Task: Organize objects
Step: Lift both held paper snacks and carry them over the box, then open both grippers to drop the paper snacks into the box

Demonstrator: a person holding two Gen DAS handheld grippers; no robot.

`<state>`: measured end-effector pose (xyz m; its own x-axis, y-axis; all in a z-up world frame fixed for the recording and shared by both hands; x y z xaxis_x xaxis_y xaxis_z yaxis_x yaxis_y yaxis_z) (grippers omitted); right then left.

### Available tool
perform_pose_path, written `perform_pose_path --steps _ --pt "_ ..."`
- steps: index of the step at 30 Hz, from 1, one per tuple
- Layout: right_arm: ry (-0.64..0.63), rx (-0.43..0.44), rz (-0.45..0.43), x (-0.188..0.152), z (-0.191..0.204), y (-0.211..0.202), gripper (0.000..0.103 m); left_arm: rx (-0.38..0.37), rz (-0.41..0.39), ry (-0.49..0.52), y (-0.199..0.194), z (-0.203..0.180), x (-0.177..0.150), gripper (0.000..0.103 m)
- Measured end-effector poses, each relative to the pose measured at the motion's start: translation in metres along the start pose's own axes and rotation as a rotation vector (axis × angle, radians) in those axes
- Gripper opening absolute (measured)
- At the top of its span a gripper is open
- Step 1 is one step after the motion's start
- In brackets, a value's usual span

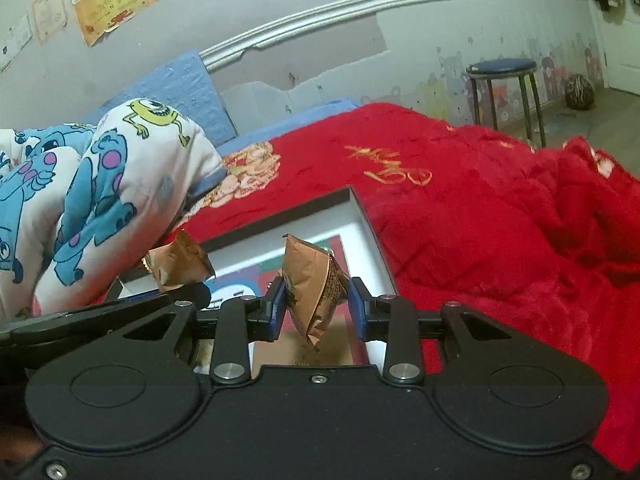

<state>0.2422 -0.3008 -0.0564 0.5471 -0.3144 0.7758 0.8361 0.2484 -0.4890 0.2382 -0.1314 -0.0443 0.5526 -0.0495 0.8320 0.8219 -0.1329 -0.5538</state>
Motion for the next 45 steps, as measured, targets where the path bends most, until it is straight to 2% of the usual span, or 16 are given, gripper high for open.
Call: perform_pose_path --steps 9,29,31,33,36,37,40,41,43,45 --pt "-0.048 -0.02 0.018 -0.008 0.008 -0.002 0.032 0.007 0.021 0.047 0.002 -0.009 -0.007 0.026" --pt "-0.063 -0.019 0.031 -0.014 0.009 0.003 0.033 0.008 0.055 0.022 0.006 -0.004 -0.01 0.024" --pt "-0.059 -0.01 0.03 -0.014 0.008 0.002 0.033 0.004 0.063 0.027 0.007 -0.004 -0.01 0.028" --pt "-0.056 0.0 0.026 -0.014 0.008 0.001 0.034 0.002 0.063 0.037 0.006 -0.005 -0.01 0.039" --pt "-0.063 0.022 0.033 -0.014 0.01 -0.001 0.037 0.031 0.056 0.06 0.003 -0.005 -0.009 0.063" --pt "-0.062 0.024 0.034 -0.013 0.011 -0.001 0.037 0.045 0.059 0.063 0.001 -0.003 -0.009 0.067" --pt "-0.034 0.052 0.011 -0.007 0.011 -0.006 0.046 0.038 0.067 0.026 -0.008 0.007 -0.002 0.078" --pt "-0.017 0.071 0.001 -0.004 0.01 -0.008 0.051 0.04 0.063 0.017 -0.013 0.011 0.002 0.082" --pt "0.006 0.105 -0.011 0.002 0.012 -0.017 0.056 0.059 0.041 0.022 -0.027 0.017 0.012 0.084" --pt "0.008 0.121 -0.023 0.01 0.015 -0.03 0.065 0.091 0.026 0.051 -0.041 0.021 0.021 0.088"
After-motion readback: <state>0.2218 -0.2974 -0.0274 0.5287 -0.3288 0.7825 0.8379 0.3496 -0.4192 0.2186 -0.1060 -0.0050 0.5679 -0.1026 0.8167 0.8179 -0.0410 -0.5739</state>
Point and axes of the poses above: each gripper's, at about its wrist camera, not at the fingertips, and y roughly the way its jaws point, z to its left, x to its top, the point moved 4 cm from there along y, roughly the way its jaws point, and after that the axes turned 2 degrees about y, right-handed, at the moved point
